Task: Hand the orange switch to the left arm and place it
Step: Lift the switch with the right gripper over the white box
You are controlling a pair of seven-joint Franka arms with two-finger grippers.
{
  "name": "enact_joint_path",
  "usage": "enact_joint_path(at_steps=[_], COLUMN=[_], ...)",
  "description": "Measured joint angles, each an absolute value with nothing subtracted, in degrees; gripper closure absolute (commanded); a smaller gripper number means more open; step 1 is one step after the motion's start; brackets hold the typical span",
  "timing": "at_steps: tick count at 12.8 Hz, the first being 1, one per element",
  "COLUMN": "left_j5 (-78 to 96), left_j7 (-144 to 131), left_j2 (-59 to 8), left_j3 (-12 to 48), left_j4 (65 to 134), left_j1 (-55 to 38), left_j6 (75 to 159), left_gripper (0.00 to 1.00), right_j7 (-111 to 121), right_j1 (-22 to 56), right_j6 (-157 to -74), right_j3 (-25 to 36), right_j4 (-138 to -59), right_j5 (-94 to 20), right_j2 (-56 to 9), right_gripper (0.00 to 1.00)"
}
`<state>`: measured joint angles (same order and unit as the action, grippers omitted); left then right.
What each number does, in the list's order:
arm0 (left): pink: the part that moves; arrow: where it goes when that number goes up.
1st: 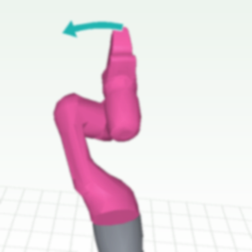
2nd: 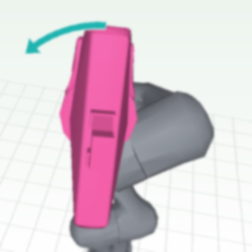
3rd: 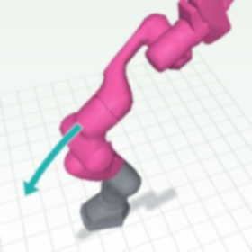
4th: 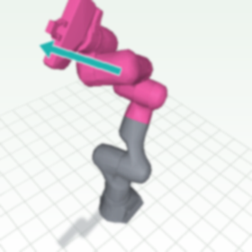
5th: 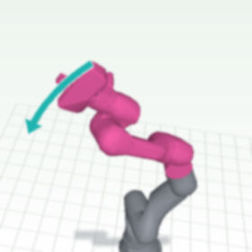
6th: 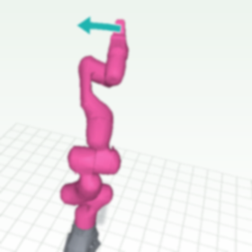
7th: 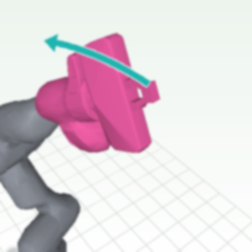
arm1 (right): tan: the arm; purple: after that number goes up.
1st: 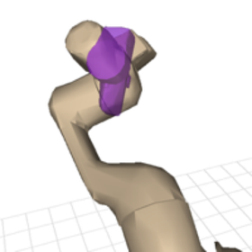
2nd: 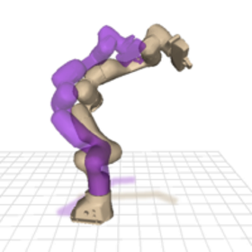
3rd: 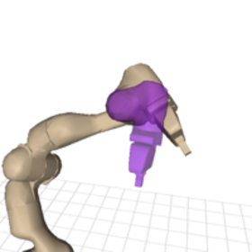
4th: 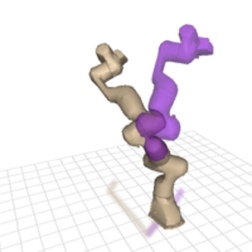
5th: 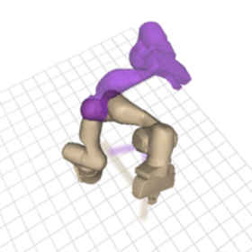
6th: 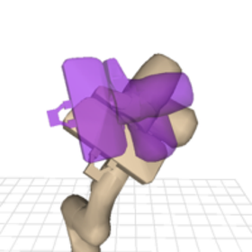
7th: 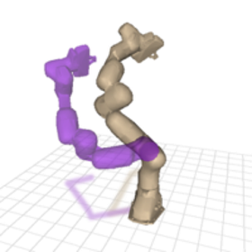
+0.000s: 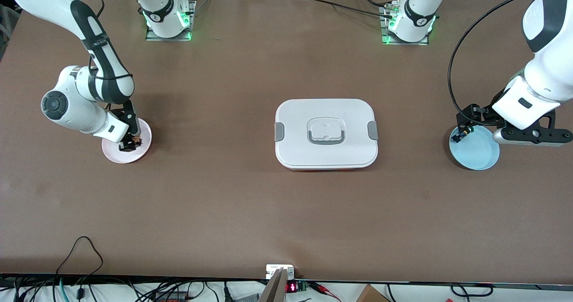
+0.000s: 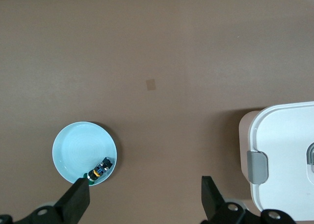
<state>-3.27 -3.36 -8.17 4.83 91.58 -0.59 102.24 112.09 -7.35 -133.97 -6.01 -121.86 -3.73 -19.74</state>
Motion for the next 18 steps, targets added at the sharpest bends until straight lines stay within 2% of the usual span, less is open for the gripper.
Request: enact_joint_path(at_steps=[4,7,10,14,18], left_j5=[-3.3,-3.2,1.3,17.5,40.2], left_j7=[-3.4,-3.4,-3.4,-3.4,-3.3], left_j2=[-8.2,-8.2,-8.5,-10.1,-10.1], left_j3=[4.7,4.8,5.4,6.2,5.8], left_j4=[91.6,91.6,91.6,91.5,91.0], left_j1=[-0.4,-0.5,-1.3,-2.4,-1.3], left_j6=[102.2,101.4,98.8,98.3,93.8], left_gripper=[0.00,0.00,0.00,0.00,0.00], right_j7=[103.8,100.6,100.4,100.5,100.4], right_j1=[-7.1,-5.6,-1.6,2.6,6.8], right_j6=[-125.1,-124.4,-124.4,-124.9,-128.0], right_j3=[-14.8,-20.2,-21.9,-25.3,-26.8], right_j4=[-116.0,-114.5,-114.0,-111.9,-107.7], right_j5=[-18.6,-35.1,-53.0,-78.4,-94.4], right_j2=[-18.6,-18.6,-18.7,-18.7,-19.0], right_gripper=[0.96,0.99,1.00,1.00,1.00])
